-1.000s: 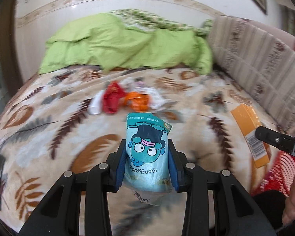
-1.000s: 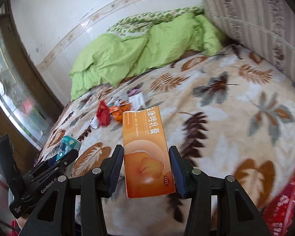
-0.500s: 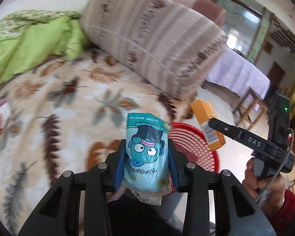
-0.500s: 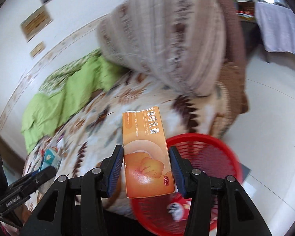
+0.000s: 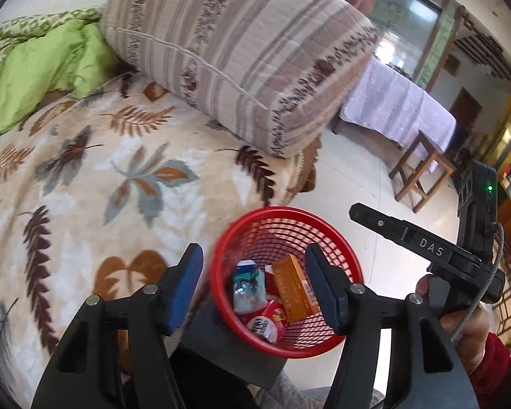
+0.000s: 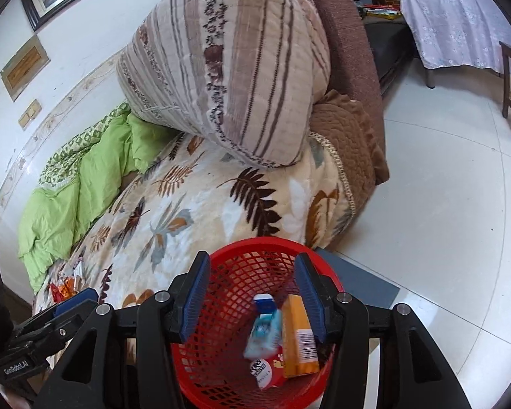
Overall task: Collect trash
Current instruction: 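Carry both items to the red basket and open both grippers to drop them, then move both tools back to the bed toward the red bag and orange wrapper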
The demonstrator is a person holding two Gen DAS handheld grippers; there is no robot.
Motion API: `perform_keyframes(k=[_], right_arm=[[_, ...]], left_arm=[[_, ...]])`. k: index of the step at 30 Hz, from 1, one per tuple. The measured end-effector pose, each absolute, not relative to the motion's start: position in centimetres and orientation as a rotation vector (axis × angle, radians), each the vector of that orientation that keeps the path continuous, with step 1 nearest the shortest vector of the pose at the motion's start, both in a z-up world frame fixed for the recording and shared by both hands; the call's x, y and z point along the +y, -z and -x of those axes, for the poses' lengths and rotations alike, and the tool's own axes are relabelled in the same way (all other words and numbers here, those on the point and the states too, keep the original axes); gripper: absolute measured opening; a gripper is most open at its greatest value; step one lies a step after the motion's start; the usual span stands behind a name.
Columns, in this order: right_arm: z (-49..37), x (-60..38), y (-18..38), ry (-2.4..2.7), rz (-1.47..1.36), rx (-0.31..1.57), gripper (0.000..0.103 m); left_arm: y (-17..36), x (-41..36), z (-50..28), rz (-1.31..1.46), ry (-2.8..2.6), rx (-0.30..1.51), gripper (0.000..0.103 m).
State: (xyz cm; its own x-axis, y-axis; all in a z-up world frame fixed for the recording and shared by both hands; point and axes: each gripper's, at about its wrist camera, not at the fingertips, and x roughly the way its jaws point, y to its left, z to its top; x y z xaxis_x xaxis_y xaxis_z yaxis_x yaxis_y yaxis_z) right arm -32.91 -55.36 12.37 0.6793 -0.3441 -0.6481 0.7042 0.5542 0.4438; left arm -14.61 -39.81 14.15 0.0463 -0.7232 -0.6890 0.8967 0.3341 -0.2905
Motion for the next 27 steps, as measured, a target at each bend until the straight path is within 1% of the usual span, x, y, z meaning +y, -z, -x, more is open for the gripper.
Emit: perform_keyframes(k=[2,5,10,19,25,27], right_arm=[[31.5,-54.7,-12.4,0.613,-0.741,0.545,0.055],[28.7,-52.9,-12.5,0.541,-0.706,0.571,0.057],[22.8,-49.1,-12.7,0.402,-0.627,0.638,0.057],[11.9,-40.4,-14.1,0.183,-0.449,0.714,0.057],[4.8,-34.2,-14.2,0.064,-0.356,0.772,0.059],[2.2,-32.2,-14.1,0.03,-0.324,0.784,0.062]], left_arm=[[-14.3,-38.2,13.2,-0.225,1.202,0.864,0.065],[-14.6,-35.5,11.2,-0.216,1.117,0.848,0.066],[-14.8,-30.1,7.6,-0.202,0.973,0.812,0.067],[-14.3,-18.6,-0.9,-0.072,0.699,0.789,0.068],[-12.2,-11.6,-7.2,-0.015,0.469,0.776,0.069],[-11.0,-9.4,-9.0,-0.022,0.391,0.758,0.069]])
